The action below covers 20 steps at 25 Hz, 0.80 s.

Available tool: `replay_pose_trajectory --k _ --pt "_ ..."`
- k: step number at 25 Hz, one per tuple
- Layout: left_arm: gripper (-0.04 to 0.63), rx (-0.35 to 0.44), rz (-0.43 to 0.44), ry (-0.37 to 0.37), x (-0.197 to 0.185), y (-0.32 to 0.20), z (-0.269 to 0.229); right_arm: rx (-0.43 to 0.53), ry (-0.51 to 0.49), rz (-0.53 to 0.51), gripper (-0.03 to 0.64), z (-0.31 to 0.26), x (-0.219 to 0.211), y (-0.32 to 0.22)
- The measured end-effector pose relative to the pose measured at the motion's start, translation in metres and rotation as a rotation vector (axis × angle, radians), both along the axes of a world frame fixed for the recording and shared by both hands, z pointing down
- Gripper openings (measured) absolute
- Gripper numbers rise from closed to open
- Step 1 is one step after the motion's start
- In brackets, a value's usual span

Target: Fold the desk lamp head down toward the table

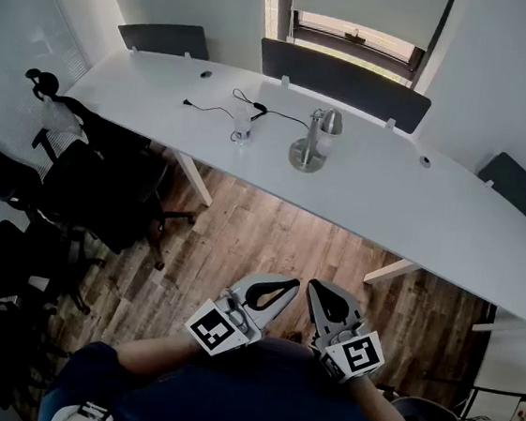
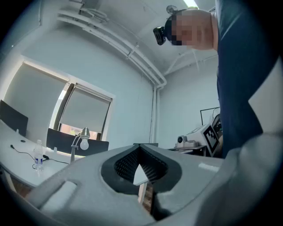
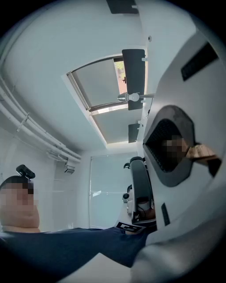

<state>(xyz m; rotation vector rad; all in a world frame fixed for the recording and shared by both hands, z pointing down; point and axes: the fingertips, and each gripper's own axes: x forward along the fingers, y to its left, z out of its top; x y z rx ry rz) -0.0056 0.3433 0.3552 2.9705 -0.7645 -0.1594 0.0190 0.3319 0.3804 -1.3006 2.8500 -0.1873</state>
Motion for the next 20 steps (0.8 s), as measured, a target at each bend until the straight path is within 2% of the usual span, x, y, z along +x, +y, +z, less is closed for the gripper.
replay_pose_trajectory --k 14,20 --pt "0.006 -0.012 -0.019 -0.005 0.004 -0.011 0.004 -0.009 -0.019 -0.024 0.008 0.003 0.003 -0.01" --pt "0.006 0.002 -0.054 0.003 0.013 -0.02 -0.002 -0.009 -0.044 -0.045 0.009 0.001 0.016 -0.019"
